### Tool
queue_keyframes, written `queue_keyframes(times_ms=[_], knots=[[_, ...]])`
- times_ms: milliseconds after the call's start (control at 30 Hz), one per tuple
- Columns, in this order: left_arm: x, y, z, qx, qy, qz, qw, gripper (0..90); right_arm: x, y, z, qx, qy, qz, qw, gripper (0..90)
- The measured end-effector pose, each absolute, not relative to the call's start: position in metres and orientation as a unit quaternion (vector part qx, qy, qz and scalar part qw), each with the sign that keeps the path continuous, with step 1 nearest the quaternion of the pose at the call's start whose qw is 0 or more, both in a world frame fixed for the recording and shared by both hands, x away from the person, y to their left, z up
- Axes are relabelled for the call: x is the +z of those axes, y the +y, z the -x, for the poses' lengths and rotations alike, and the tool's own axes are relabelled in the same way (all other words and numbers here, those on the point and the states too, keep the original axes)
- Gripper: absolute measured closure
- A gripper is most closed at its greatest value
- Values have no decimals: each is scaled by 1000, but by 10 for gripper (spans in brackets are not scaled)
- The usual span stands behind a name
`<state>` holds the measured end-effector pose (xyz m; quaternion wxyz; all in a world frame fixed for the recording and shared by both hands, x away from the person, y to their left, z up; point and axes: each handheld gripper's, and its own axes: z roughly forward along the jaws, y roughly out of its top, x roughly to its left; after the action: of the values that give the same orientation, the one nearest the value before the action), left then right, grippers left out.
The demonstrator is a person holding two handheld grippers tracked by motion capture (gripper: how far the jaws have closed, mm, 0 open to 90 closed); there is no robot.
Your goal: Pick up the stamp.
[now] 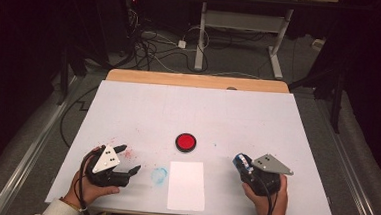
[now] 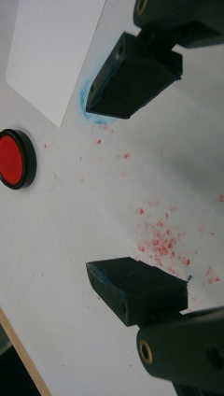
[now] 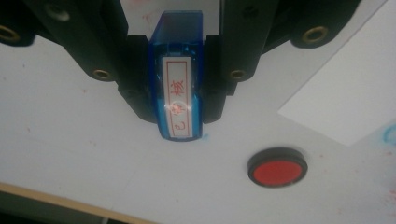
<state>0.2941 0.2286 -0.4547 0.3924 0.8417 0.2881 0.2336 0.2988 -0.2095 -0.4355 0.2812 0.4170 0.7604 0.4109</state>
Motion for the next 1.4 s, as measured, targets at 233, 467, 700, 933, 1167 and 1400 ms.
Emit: queue_keyframes(times_ms=[233,467,700,933,1167,1400], knots=[[-456,227,-295,232,288,-843,390,201,-417,-206,-315,432,763,-384,289,703],[-456,227,-295,232,286,-844,389,201,-405,-200,-326,445,762,-371,291,703],[-456,226,-295,230,285,-846,387,201,-398,-194,-335,455,765,-357,285,703],[-457,224,-296,229,285,-848,384,201,-393,-186,-343,467,768,-339,277,704],[-457,222,-295,231,282,-849,384,201,-391,-177,-339,473,778,-320,262,703],[-457,219,-293,230,272,-853,381,204,-389,-167,-327,479,787,-297,250,703]])
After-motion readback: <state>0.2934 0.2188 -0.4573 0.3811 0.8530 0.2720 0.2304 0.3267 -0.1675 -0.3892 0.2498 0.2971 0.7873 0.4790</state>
